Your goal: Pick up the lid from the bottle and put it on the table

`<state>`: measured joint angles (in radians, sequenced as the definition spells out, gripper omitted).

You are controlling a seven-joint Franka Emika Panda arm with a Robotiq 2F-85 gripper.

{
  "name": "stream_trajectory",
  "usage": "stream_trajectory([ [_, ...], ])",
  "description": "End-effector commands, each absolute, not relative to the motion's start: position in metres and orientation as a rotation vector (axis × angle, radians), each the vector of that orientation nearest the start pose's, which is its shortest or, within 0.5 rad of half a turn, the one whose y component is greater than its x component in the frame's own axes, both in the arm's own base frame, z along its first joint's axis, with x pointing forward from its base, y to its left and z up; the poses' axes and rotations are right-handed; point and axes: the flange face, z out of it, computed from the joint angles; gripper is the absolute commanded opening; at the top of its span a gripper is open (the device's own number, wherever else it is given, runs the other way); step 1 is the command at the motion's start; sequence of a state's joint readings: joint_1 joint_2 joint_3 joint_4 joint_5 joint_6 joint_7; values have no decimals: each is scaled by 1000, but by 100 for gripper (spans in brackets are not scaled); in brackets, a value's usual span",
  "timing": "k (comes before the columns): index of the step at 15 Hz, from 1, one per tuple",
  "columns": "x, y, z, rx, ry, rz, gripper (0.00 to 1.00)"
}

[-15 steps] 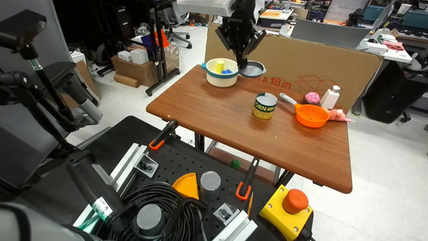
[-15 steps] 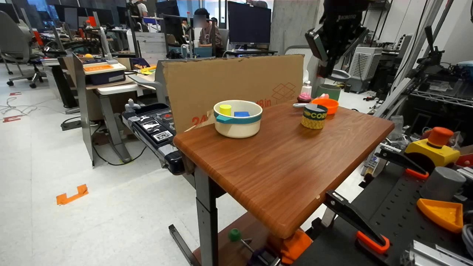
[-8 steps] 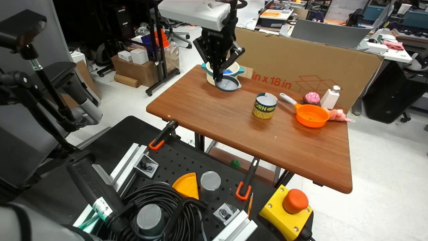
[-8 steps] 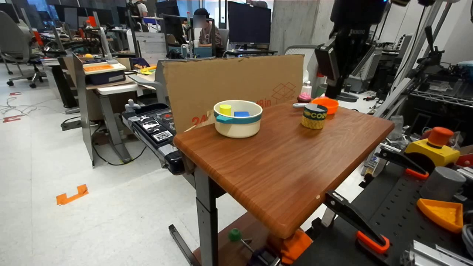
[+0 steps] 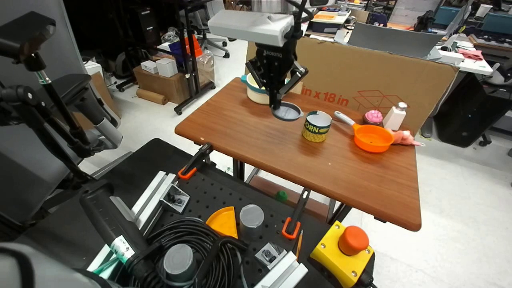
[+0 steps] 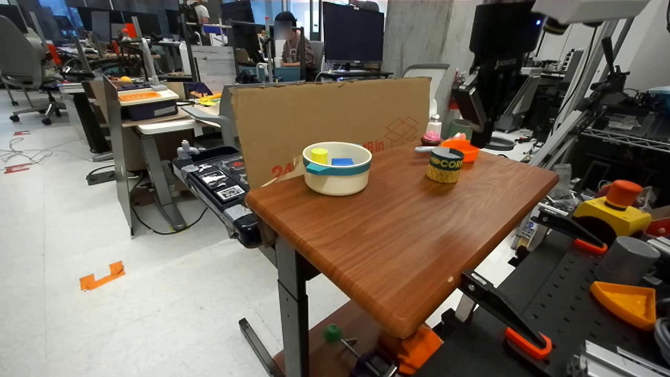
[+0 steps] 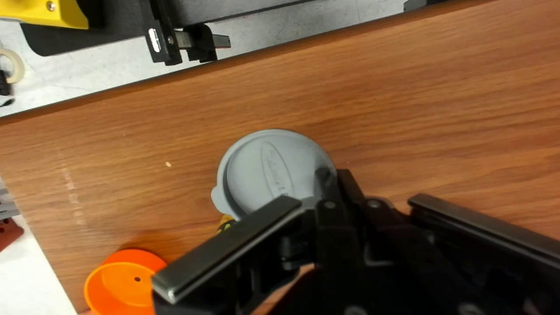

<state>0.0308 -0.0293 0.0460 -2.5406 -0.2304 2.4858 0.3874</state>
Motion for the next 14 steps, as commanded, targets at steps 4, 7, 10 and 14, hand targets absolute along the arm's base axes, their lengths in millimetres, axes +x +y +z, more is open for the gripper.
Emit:
stream_trajectory([
  [4, 481, 22, 254, -3348, 283, 12, 1],
  [7, 486, 25, 251, -3360, 254, -2, 1],
  [10, 485, 28, 250, -3380, 227, -10, 1],
  [14, 479, 25, 257, -3454, 84, -99, 1],
])
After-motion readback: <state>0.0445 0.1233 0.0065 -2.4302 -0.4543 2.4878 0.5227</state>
